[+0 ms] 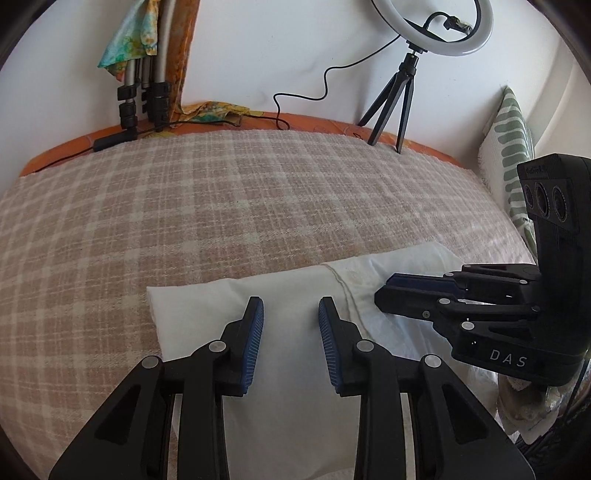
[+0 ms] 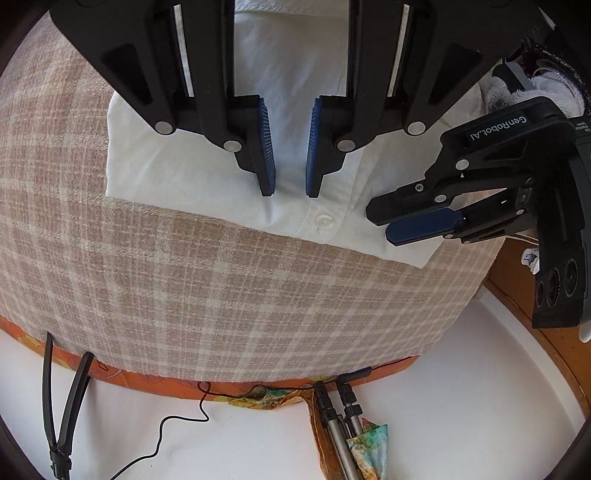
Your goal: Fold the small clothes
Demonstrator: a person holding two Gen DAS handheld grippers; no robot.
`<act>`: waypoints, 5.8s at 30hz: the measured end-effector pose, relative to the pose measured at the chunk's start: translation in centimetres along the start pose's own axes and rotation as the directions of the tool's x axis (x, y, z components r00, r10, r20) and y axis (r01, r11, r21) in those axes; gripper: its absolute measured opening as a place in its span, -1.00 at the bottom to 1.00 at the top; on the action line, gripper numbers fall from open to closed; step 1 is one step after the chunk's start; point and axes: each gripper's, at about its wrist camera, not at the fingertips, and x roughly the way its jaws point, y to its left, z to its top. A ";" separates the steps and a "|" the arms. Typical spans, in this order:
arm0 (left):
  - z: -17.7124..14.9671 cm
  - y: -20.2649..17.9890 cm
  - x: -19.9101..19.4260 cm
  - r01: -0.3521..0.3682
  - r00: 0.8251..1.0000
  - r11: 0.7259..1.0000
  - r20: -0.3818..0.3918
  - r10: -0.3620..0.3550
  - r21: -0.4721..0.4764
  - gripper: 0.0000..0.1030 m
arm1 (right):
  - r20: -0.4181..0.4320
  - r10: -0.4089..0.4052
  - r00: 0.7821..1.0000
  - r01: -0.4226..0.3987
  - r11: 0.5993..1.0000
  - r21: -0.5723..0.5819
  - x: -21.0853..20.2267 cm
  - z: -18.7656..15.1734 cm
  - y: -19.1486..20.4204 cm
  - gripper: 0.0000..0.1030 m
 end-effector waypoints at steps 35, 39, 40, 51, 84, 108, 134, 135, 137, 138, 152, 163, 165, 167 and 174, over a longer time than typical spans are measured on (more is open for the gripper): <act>-3.2 8.9 -7.9 0.164 0.986 0.911 0.075 -0.147 -0.379 -0.12 | 0.043 -0.236 0.971 0.229 0.965 0.127 -9.0 -5.3 -5.5 0.30; -4.1 8.0 -7.3 0.160 0.987 0.916 0.032 -0.159 -0.368 -0.12 | 0.059 -0.296 0.953 0.292 0.954 0.066 -9.5 -6.1 -3.7 0.34; -4.2 7.8 -7.1 0.158 0.987 0.917 0.025 -0.161 -0.366 -0.12 | 0.062 -0.306 0.950 0.303 0.951 0.056 -9.5 -6.2 -3.4 0.34; -4.7 7.5 -4.9 0.184 0.977 0.911 -0.032 -0.211 -0.369 -0.12 | 0.043 -0.299 0.953 0.299 0.954 0.021 -8.0 -6.6 -3.1 0.34; -5.6 8.4 -3.9 0.323 0.926 0.826 -0.028 -0.377 -0.462 0.07 | 0.008 0.264 0.965 -0.243 0.874 0.421 -6.0 -9.2 -11.6 0.47; -5.3 7.5 -2.9 0.332 0.927 0.832 -0.008 -0.374 -0.445 -0.53 | 0.081 0.405 0.911 -0.389 0.777 0.495 -3.3 -8.6 -10.8 -0.46; -3.5 -4.3 -8.6 0.136 0.985 0.988 0.094 -0.143 0.072 -0.69 | 0.142 0.153 0.978 -0.177 0.968 0.176 -10.3 -7.0 -3.9 -0.64; -3.5 -4.3 -8.6 0.141 0.985 0.988 0.094 -0.147 0.070 -0.69 | 0.144 0.151 0.978 -0.176 0.968 0.178 -10.3 -7.0 -3.9 -0.64; -3.5 -4.6 -8.6 0.152 0.983 0.986 0.093 -0.158 0.070 -0.69 | 0.146 0.147 0.978 -0.172 0.969 0.177 -10.4 -7.0 -3.8 -0.64; -3.4 -4.7 -8.6 0.155 0.983 0.985 0.093 -0.161 0.072 -0.69 | 0.146 0.143 0.979 -0.167 0.971 0.171 -10.6 -7.1 -3.8 -0.65; -0.2 -10.9 -5.5 0.256 0.962 0.959 0.066 -0.266 0.122 -0.69 | 0.179 0.041 0.983 -0.070 0.985 0.156 -15.2 -6.6 -7.4 -0.66; 5.5 -19.5 0.6 0.334 0.936 0.926 0.051 -0.347 0.176 -0.70 | 0.242 -0.116 0.963 0.063 0.974 0.217 -20.4 -5.1 -16.8 -0.67; 6.8 -21.2 1.7 0.337 0.933 0.922 0.060 -0.354 0.189 -0.70 | 0.249 -0.143 0.958 0.088 0.971 0.221 -21.0 -4.4 -18.6 -0.67; 8.1 -22.7 2.9 0.340 0.931 0.919 0.067 -0.359 0.199 -0.70 | 0.257 -0.171 0.951 0.111 0.966 0.235 -21.5 -3.7 -20.5 -0.67; 11.3 -27.4 7.2 0.346 0.929 0.912 0.059 -0.366 0.219 -0.70 | 0.279 -0.244 0.929 0.163 0.944 0.286 -22.4 -1.5 -27.0 -0.67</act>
